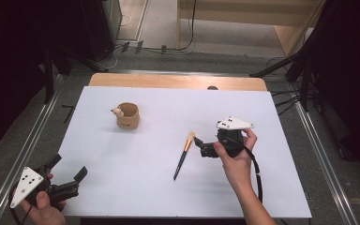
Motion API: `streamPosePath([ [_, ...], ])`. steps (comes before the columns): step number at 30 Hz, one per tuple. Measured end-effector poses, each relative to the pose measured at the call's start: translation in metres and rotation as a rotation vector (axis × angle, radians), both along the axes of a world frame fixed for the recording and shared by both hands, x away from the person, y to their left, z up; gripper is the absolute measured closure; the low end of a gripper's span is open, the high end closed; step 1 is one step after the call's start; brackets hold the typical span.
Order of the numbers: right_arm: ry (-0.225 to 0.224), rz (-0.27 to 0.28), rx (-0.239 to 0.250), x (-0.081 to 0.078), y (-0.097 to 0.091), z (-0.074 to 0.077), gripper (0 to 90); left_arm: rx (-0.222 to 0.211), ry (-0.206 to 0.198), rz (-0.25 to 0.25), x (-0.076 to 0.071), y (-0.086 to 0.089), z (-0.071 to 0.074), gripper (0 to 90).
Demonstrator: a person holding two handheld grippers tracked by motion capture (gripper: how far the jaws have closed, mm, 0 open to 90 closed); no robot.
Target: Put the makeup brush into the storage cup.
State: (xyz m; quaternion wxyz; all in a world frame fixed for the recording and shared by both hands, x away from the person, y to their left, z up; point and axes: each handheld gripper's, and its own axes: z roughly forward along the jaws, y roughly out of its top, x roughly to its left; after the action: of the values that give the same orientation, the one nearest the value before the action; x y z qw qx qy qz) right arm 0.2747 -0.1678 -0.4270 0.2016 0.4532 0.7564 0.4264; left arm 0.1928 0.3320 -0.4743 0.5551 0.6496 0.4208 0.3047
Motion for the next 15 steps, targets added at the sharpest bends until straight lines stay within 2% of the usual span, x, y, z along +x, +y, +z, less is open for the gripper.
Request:
streamPosePath([
  [15, 0.125, 0.028, -0.017, 0.016, 0.016, -0.017, 0.5, 0.013, 0.003, -0.001, 0.001, 0.000, -0.002, 0.0],
])
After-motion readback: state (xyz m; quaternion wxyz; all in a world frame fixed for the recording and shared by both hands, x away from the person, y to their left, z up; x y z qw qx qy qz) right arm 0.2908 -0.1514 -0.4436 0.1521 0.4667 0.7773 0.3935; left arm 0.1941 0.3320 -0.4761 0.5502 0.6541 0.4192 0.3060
